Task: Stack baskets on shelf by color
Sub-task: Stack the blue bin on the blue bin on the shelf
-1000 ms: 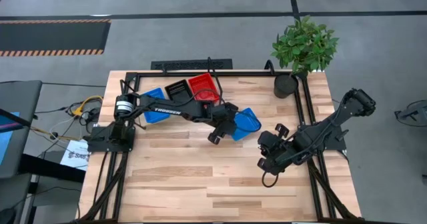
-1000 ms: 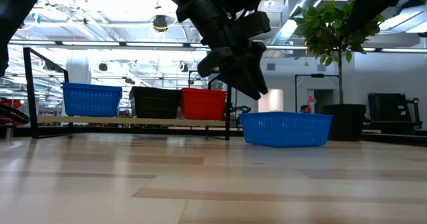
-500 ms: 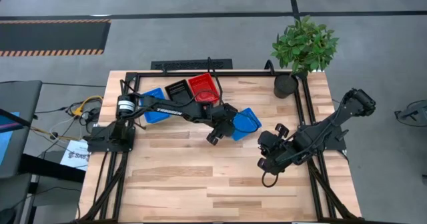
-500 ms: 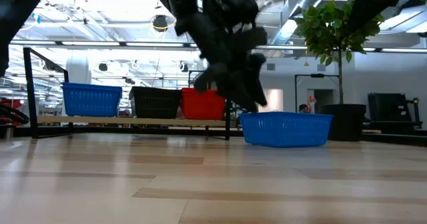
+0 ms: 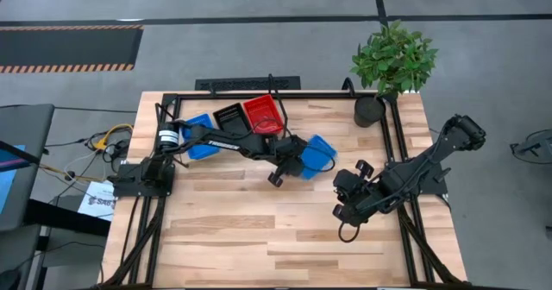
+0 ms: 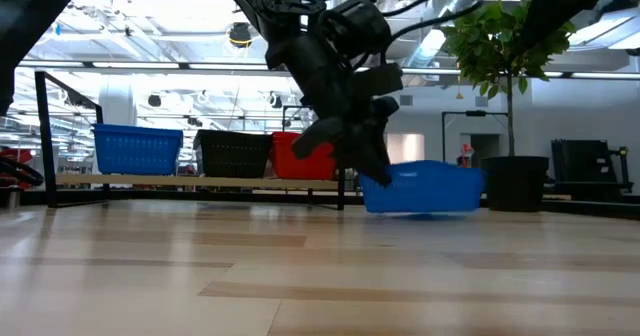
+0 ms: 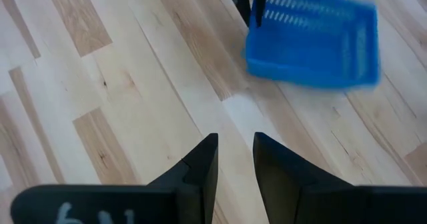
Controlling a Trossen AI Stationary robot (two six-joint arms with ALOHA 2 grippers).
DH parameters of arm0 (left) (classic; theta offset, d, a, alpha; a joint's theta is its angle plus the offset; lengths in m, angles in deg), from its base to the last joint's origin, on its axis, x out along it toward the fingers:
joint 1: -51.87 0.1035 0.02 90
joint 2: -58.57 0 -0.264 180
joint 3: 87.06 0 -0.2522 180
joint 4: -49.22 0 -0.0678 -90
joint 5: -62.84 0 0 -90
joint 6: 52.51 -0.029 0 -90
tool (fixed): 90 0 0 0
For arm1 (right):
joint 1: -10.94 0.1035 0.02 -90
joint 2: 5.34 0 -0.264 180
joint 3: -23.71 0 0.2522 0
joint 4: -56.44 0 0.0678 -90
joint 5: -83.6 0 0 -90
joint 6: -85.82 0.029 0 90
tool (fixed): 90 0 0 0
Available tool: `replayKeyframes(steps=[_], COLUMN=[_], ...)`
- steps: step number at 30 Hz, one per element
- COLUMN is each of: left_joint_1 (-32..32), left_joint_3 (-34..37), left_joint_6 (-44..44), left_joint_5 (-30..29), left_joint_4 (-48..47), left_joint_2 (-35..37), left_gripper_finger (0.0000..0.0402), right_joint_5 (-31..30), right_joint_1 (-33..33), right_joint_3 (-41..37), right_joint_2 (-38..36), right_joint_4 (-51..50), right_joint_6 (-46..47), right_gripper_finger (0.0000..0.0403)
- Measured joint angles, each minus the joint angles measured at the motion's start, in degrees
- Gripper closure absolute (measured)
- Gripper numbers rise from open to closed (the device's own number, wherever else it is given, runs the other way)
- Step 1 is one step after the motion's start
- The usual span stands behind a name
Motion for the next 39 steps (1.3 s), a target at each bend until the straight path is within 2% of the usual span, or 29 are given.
replayKeyframes(steps=[3, 11, 16, 21, 24, 27, 33, 35, 38, 39], left_joint_1=[0.0, -3.8, -9.0, -16.0, -19.6, -22.5, -27.3, -27.2, -25.5, -24.8], left_joint_3=[0.0, -0.1, -2.9, -3.8, -3.8, -3.8, -3.8, -3.8, -3.8, -3.4], left_joint_6=[1.0, 3.3, 10.2, 17.4, 27.3, 41.7, 66.7, 76.1, 89.1, 91.9], left_joint_5=[-0.1, -0.2, -0.8, -7.9, -15.8, -26.9, -44.3, -46.4, -46.2, -46.3], left_joint_4=[-0.4, -1.3, -10.7, -20.4, -27.3, -33.7, -53.5, -60.8, -71.7, -72.4], left_joint_2=[0.0, 1.8, 6.0, 13.5, 17.7, 20.9, 25.2, 26.3, 26.7, 26.8], left_gripper_finger=[0.0394, 0.04, 0.0401, 0.0401, 0.0401, 0.0401, 0.0401, 0.0401, 0.0401, 0.0401], right_joint_5=[0.0, 0.0, 0.0, 0.0, 0.0, -0.1, -0.3, -0.3, -0.3, -0.5], right_joint_1=[0.0, 0.0, 0.0, 0.0, 0.0, 0.0, 0.0, 0.0, 0.0, 0.0], right_joint_3=[0.0, 0.0, 0.0, 0.0, 0.0, 0.0, 0.0, 0.0, 0.0, 0.0], right_joint_2=[0.0, 0.0, 0.0, 0.0, 0.0, 0.0, 0.0, 0.0, 0.0, 0.0], right_joint_4=[0.0, 0.0, -0.2, -0.4, -0.2, -0.1, 0.0, 0.1, 0.3, 0.4], right_joint_6=[0.0, 0.3, 0.3, 0.2, 0.0, 0.0, 0.0, 0.0, 0.0, 0.0], right_gripper_finger=[0.0285, 0.0285, 0.0285, 0.0285, 0.0285, 0.0285, 0.0285, 0.0285, 0.0285, 0.0285])
